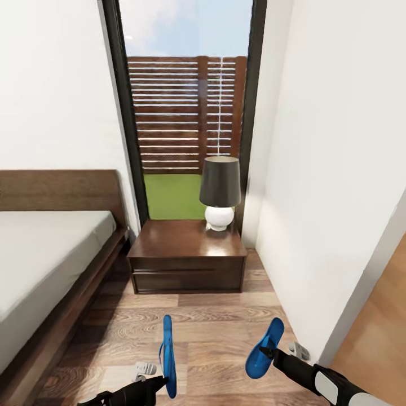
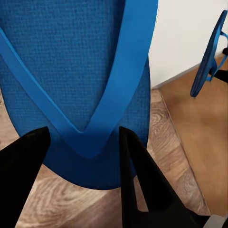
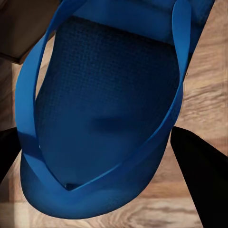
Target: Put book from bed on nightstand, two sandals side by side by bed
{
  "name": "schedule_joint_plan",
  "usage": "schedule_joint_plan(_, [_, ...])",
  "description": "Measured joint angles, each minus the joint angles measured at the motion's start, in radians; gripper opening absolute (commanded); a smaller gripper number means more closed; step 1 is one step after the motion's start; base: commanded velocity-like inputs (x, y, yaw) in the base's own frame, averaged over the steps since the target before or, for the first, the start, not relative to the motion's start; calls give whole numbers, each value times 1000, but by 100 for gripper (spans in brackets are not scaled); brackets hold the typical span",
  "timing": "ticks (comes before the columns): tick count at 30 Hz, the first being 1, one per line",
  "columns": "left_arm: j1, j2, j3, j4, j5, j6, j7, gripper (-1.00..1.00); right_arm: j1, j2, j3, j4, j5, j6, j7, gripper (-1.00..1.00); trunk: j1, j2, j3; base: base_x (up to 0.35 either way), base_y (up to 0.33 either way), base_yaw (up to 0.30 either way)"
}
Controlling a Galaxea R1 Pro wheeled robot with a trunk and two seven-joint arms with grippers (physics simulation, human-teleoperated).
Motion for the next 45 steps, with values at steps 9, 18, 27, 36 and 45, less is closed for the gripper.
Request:
schedule_joint_plan(9, [0,0,0,0,0,0,0,-100,0,0,0,0,0,0,0,-100,0,0,0,3,-4,263])
schedule_joint_plan(18, [0,0,-1,0,0,0,0,-100,0,0,0,0,0,0,-1,-100,0,0,0,0,0,251])
schedule_joint_plan(27, [0,-18,0,32,-3,-1,0,-100,0,0,0,0,0,-1,-2,-100,0,0,0,35,-36,12])
schedule_joint_plan(36, [0,-19,0,33,-3,-1,0,-100,0,0,0,0,0,-1,-2,-100,0,0,0,91,-80,0])
schedule_joint_plan(45, [0,-19,1,32,-3,-1,0,-100,0,0,0,0,1,-2,-2,-100,0,0,0,2,-1,129])
